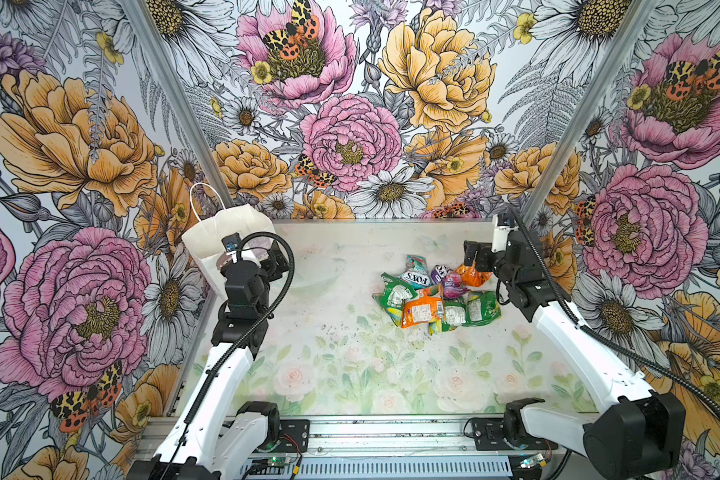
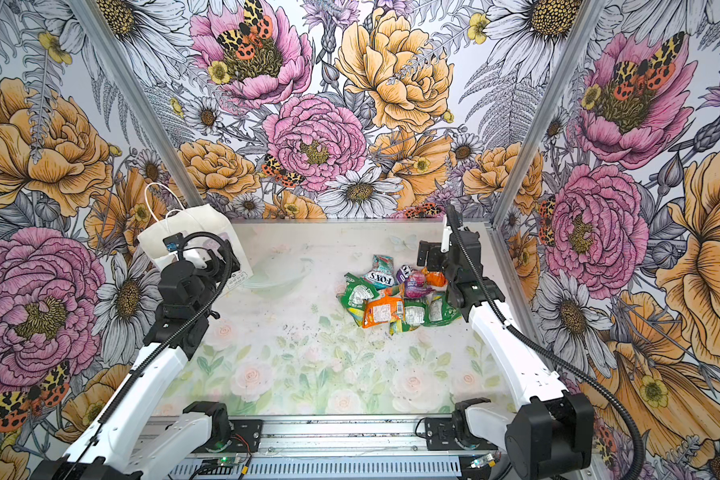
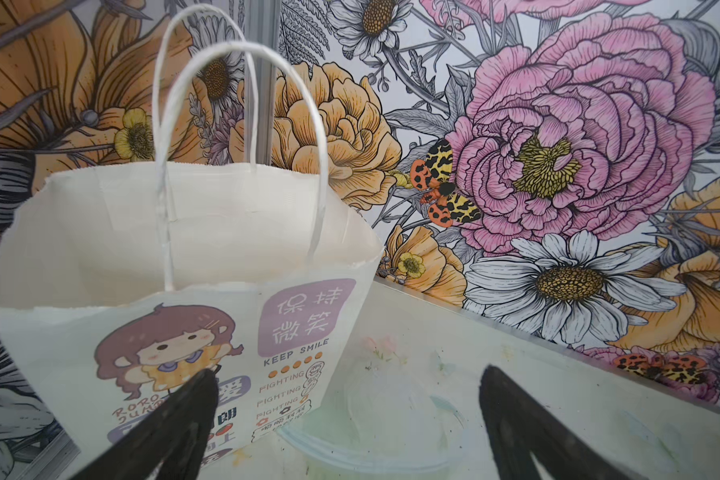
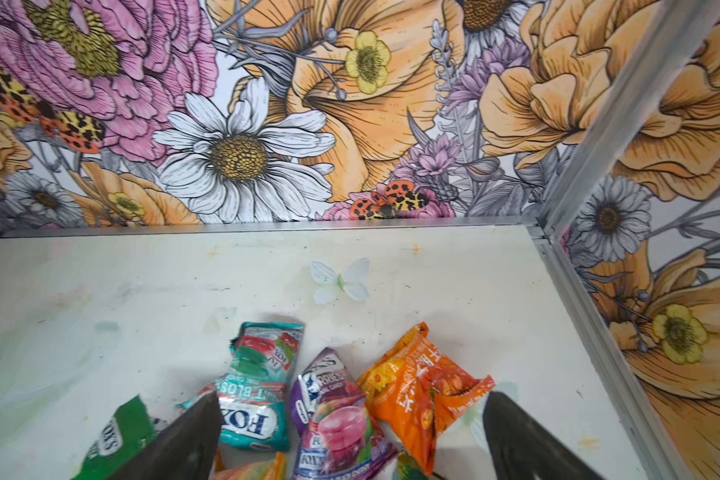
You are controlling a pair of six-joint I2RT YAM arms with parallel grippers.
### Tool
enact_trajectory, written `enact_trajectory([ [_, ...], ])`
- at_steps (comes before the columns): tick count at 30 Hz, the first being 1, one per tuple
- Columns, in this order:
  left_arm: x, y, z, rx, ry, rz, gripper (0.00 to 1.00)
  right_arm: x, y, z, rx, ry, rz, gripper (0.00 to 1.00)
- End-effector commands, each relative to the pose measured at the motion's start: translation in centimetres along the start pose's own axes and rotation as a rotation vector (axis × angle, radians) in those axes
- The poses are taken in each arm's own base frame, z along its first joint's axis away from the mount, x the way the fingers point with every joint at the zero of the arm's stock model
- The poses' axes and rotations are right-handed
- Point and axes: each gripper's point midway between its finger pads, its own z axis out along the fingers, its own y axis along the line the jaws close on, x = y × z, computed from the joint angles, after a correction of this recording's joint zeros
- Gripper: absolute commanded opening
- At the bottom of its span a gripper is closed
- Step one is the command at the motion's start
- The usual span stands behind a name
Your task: Place the snacks into the paper bag
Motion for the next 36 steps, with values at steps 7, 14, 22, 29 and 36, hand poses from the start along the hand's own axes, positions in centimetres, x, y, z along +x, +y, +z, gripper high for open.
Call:
enact_trajectory([
  [7,-3.9,3.2,-3.8,-0.169,0.052,-0.18,0.99,2.2,7.9,0.9,-0.163,0.218,-0.001,0.99],
  [14,-7.1,6.2,-5.8,-0.288,0.074,-0.225,0.99,4.0,11.5,2.2,-0.206,0.297,-0.052,1.0],
  [22,-8.2,8.3,-6.0,-0.325,0.06,-0.317,0.99,6.1,13.1,2.3,-0.233,0.349,-0.081,1.0],
  [29,-8.3,11.9,-6.3,-0.466,0.021,-0.394,0.99,7.3,13.2,2.2,-0.238,0.376,-0.072,1.0],
  [36,-8.4,14.4,-5.3,-0.567,0.003,-0.447,0.99,7.3,14.0,2.6,-0.266,0.391,-0.041,1.0],
])
